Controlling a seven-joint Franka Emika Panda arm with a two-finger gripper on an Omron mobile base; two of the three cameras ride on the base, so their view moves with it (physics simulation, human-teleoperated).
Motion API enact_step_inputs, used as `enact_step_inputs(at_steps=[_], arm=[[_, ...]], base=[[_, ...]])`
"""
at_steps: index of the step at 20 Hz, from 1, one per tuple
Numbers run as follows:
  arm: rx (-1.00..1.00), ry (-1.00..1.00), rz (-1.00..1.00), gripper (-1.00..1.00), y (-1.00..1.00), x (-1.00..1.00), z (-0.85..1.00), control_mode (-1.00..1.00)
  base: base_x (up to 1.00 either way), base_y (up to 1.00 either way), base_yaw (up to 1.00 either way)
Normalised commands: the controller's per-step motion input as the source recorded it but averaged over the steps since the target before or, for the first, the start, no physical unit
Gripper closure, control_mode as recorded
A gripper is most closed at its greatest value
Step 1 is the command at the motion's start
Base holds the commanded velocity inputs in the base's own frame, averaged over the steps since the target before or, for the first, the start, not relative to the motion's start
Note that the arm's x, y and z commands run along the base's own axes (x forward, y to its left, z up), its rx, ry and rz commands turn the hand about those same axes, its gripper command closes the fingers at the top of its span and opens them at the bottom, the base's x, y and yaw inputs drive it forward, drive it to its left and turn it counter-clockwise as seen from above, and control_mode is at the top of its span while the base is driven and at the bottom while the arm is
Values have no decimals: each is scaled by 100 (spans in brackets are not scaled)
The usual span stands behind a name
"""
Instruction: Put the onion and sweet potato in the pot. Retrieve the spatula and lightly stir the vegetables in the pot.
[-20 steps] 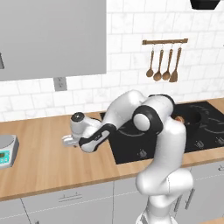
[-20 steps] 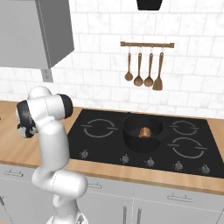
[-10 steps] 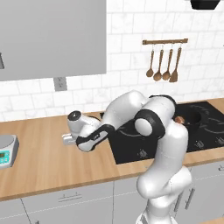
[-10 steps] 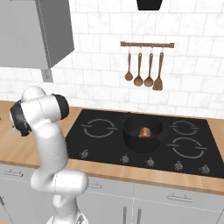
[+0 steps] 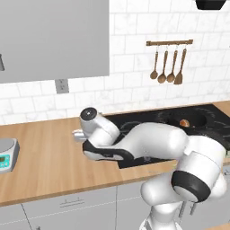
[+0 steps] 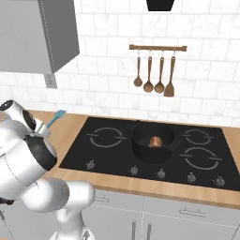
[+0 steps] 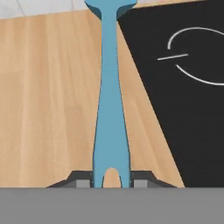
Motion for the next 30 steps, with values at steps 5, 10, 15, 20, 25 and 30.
enact_step_inputs(at_steps=[5, 10, 15, 20, 25, 30], arm=[[3, 5, -23, 100, -100, -21, 100, -100], [0, 18, -22, 100, -100, 0, 97, -100], [0, 21, -17, 100, -89, 0, 40, -100], [0, 4, -3, 100, -52, 0, 3, -100], [-2, -1, 0, 100, -1, 0, 0, 100], [0, 0, 0, 100, 0, 0, 0, 100]], base=[[0, 0, 0], [0, 0, 0], [0, 0, 0], [0, 0, 0], [-1, -11, 0], [0, -88, 0]])
